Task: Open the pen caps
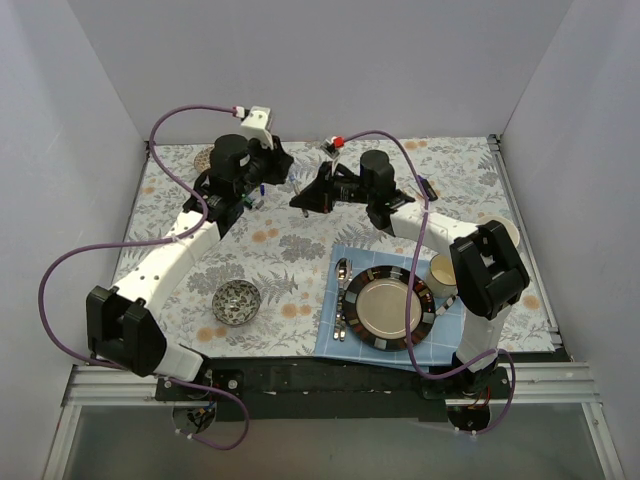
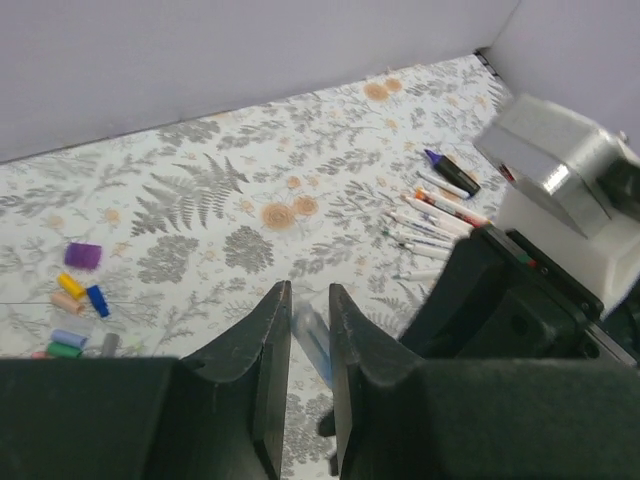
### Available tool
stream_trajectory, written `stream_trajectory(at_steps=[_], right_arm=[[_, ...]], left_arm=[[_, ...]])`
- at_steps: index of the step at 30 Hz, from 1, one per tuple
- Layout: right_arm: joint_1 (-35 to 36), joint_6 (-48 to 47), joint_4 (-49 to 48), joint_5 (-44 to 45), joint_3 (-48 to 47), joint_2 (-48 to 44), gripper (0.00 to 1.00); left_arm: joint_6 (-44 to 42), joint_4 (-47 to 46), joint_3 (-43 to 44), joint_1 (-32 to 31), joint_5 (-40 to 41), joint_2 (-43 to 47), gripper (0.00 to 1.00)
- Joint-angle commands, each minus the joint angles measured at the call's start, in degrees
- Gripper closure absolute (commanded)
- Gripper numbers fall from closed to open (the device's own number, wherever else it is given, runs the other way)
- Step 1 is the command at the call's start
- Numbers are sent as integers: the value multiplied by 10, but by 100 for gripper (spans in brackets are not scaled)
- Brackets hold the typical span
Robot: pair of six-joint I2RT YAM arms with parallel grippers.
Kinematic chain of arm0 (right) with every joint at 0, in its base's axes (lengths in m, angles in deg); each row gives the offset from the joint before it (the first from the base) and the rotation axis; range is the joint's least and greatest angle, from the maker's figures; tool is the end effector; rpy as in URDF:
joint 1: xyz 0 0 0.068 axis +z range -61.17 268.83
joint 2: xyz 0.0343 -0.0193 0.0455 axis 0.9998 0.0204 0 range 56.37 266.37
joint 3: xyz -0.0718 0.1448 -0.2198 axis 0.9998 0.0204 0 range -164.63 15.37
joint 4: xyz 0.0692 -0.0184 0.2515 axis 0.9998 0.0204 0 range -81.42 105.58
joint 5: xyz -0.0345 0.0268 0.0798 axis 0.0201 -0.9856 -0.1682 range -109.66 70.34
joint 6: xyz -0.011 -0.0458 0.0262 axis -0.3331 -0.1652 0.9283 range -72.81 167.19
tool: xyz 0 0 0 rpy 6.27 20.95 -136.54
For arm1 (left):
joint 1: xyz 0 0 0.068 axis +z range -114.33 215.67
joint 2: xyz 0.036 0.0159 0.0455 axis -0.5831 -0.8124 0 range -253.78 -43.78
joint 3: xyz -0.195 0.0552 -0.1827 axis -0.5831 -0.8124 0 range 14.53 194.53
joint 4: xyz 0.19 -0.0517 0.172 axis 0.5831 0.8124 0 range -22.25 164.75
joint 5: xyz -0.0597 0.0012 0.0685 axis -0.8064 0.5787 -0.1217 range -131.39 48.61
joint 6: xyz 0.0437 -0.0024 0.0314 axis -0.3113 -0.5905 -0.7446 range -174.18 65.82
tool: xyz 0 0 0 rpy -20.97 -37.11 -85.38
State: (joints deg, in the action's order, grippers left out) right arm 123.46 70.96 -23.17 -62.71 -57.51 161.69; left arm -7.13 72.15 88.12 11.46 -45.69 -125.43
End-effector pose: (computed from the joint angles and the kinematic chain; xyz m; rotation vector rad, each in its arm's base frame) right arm 0.3390 0.2636 0.2861 -0.7919 1.5732 1.3561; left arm 0.3085 -0.1416 0.3761 -0.3186 1.8652 -0.9424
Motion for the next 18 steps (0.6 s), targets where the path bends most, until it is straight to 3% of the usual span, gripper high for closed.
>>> stream_trajectory(at_steps=[1,6,12,13,14,18], right_arm=[[39,-10,151,-224,56,-1,99],[47,-24,165,-220,50,-1,99],[46,-96,232,-204,27,-24,99],[44,-108,241,-208,22,-27,99],[42,-128,244,-210,21,-34,99],[19,-172,261,-247,22,-49,99]], left_arm=[[-53,-241,116,139,282,30,100],[36,-184,188,194,246,7,100],[165,-111,168,219,159,43,99],[187,-89,143,221,135,51,87],[203,-89,120,223,108,63,60],[291,-115,-8,224,-62,120,20]])
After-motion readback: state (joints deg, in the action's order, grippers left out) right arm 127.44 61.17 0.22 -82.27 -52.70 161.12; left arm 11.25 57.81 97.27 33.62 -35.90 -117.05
